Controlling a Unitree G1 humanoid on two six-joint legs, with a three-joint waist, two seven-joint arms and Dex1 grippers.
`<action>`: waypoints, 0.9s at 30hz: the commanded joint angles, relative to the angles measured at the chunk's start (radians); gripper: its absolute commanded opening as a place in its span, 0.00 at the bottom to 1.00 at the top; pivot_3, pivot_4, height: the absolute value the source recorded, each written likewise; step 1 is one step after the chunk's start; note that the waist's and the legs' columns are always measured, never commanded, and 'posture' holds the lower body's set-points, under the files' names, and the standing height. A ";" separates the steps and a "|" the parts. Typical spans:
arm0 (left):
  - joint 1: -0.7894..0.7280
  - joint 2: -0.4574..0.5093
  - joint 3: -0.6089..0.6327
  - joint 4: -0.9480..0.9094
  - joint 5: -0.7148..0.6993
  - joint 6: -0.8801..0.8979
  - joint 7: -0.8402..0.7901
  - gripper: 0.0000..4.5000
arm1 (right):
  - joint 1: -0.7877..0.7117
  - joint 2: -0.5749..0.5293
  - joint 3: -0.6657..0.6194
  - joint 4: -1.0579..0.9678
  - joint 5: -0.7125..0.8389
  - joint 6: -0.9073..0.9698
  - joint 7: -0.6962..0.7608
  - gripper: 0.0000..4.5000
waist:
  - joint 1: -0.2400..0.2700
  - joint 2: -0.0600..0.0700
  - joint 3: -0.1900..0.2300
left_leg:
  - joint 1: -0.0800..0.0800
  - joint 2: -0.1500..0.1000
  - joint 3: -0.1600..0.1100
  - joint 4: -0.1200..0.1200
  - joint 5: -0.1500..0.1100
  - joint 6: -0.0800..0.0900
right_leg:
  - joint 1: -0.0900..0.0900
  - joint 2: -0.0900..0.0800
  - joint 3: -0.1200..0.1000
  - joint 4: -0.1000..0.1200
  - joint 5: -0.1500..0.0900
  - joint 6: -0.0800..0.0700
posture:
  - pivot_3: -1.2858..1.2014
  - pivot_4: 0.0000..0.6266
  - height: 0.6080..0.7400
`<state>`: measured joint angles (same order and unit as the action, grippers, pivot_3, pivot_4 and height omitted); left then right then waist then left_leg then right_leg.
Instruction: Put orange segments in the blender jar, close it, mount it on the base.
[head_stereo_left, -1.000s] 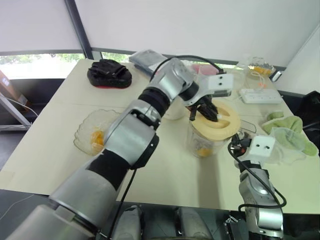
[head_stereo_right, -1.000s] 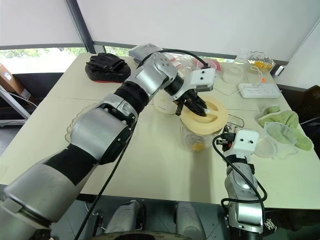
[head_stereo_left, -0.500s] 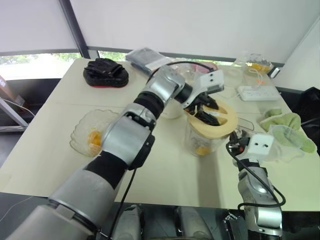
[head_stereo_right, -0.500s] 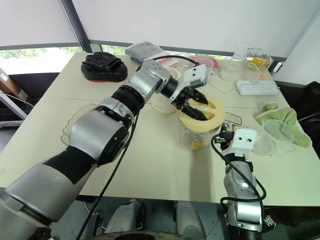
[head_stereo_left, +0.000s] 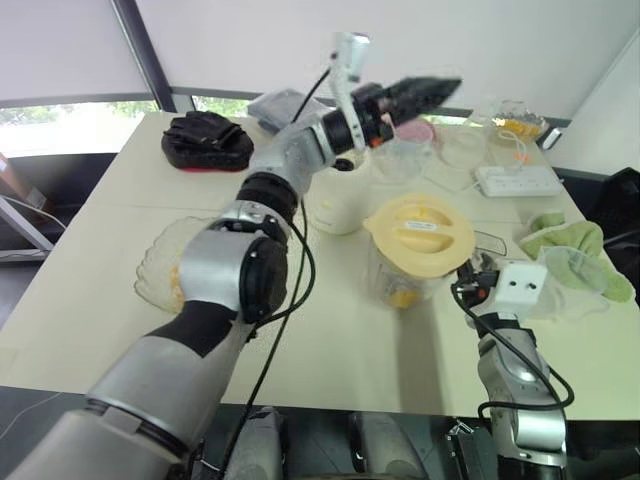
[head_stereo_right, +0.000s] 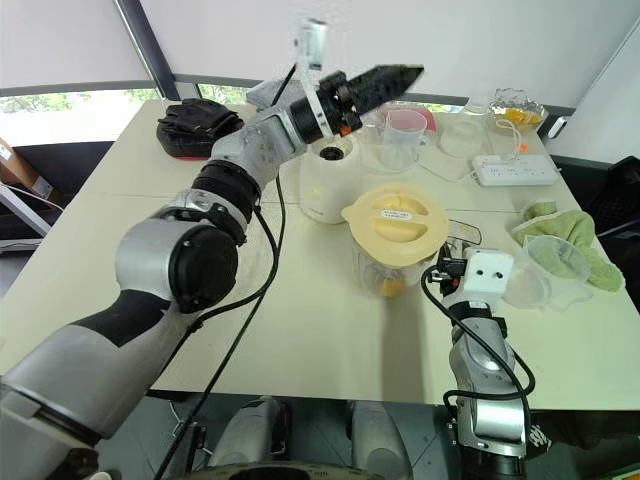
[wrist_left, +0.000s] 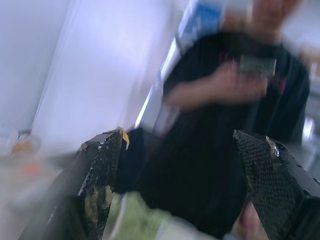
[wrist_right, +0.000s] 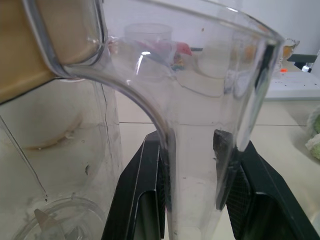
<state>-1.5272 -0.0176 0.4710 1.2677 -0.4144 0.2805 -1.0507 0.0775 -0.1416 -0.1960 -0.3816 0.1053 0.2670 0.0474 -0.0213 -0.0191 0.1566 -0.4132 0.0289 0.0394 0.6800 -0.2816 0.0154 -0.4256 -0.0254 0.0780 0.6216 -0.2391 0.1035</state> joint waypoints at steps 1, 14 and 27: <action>0.020 0.012 0.041 -0.066 -0.070 0.044 0.043 0.82 | -0.022 -0.024 -0.005 0.013 0.003 0.001 0.018 0.21 | -0.001 0.000 0.000 | 0.000 0.000 0.000 0.000 0.000 0.000 | 0.000 0.000 0.000 0.001 0.000 0.000 | 0.52 0.24 1.00; 0.279 0.175 -0.150 -0.152 0.158 -0.294 0.394 0.82 | -0.225 -0.030 -0.104 -0.016 0.130 0.086 -0.021 0.21 | -0.017 0.005 0.006 | 0.004 0.000 0.002 0.000 0.000 0.000 | -0.002 0.001 0.003 0.009 0.002 0.004 | 0.52 0.24 1.00; 0.827 0.383 -0.388 -0.939 0.108 0.139 0.070 0.82 | -0.748 -0.198 -0.200 0.088 0.263 0.303 -0.053 0.21 | -0.021 0.007 0.010 | -0.011 0.002 0.005 -0.001 0.002 -0.004 | -0.018 -0.002 0.002 0.013 0.003 0.005 | 0.52 0.24 1.00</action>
<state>-0.7071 0.3522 0.0940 0.4361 -0.2708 0.3702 -0.9625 -0.5941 -0.3121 -0.3869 -0.2823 0.3414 0.5802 -0.0126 -0.0426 -0.0119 0.1665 -0.4242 0.0312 0.0452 0.6794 -0.2791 0.0112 -0.4431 -0.0270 0.0802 0.6350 -0.2365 0.1081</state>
